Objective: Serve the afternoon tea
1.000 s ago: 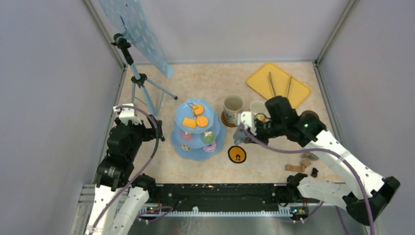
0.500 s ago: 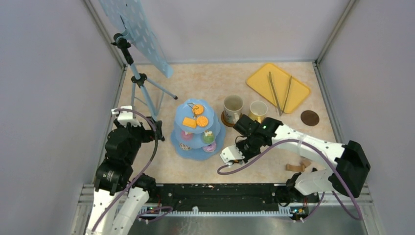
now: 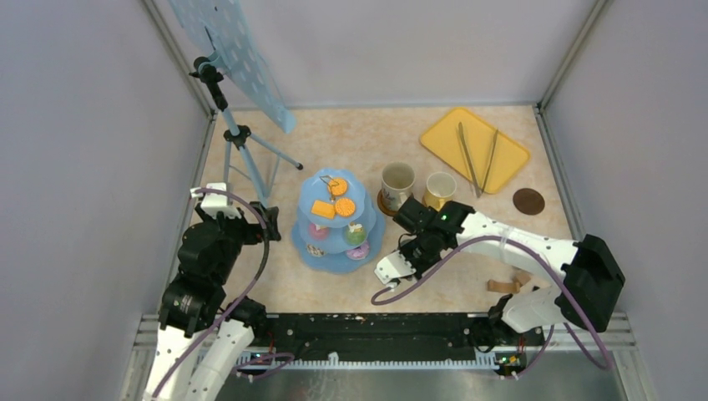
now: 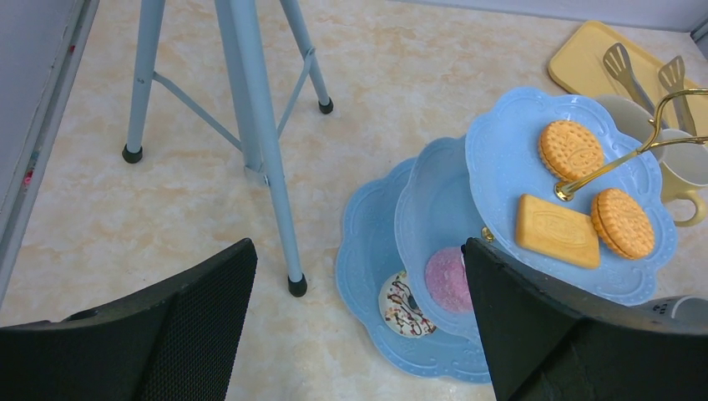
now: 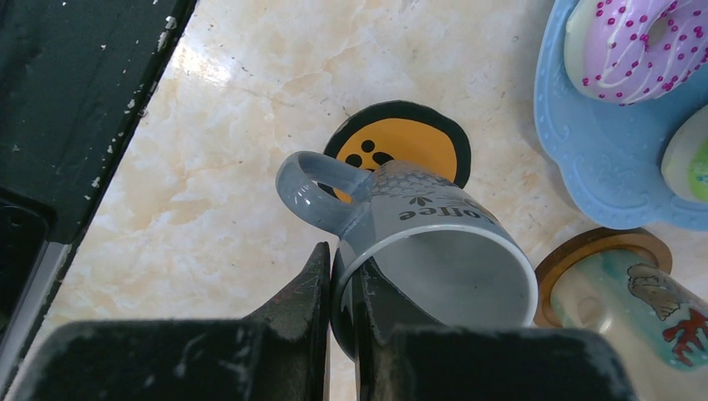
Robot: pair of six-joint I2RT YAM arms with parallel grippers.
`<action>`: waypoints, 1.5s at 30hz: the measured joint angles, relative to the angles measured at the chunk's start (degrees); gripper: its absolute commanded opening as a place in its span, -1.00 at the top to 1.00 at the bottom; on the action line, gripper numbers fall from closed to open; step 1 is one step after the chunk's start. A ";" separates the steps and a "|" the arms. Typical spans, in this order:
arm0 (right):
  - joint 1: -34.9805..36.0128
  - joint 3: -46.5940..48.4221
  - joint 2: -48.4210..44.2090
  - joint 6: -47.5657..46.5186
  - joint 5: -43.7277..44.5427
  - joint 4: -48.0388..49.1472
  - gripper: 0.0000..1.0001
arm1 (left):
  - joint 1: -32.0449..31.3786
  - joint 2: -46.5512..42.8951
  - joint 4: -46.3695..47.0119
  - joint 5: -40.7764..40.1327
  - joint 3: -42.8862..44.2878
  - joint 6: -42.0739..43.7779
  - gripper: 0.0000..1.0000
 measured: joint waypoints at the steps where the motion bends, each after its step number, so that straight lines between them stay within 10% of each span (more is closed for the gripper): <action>1: 0.07 0.02 0.13 -0.09 0.04 0.26 1.00 | -0.09 0.00 0.04 0.00 -0.02 0.00 -0.97; 18: 0.55 -2.56 2.75 -0.74 -0.83 4.15 0.74 | -0.46 0.02 0.02 -0.81 -0.02 0.00 -0.97; 21: 0.55 -2.75 2.73 -0.20 -0.76 4.72 0.24 | -0.46 0.04 0.02 -0.83 -0.02 0.00 -0.97; 23: 0.55 -3.08 2.67 0.57 -0.50 5.62 -0.87 | -0.46 0.07 0.02 -0.81 -0.02 0.00 -0.97; 24: 0.55 -3.19 2.56 0.79 -0.44 5.92 -0.95 | -0.46 0.07 0.02 -0.83 -0.02 0.00 -0.97; 36: 1.36 -3.61 -22.43 7.98 0.96 7.65 -0.97 | 0.09 2.36 0.02 -0.79 -0.02 0.00 -0.97; 45: -0.85 -30.18 -47.50 33.97 38.69 59.34 -0.97 | 1.88 2.95 0.00 -0.76 -0.02 0.00 -0.97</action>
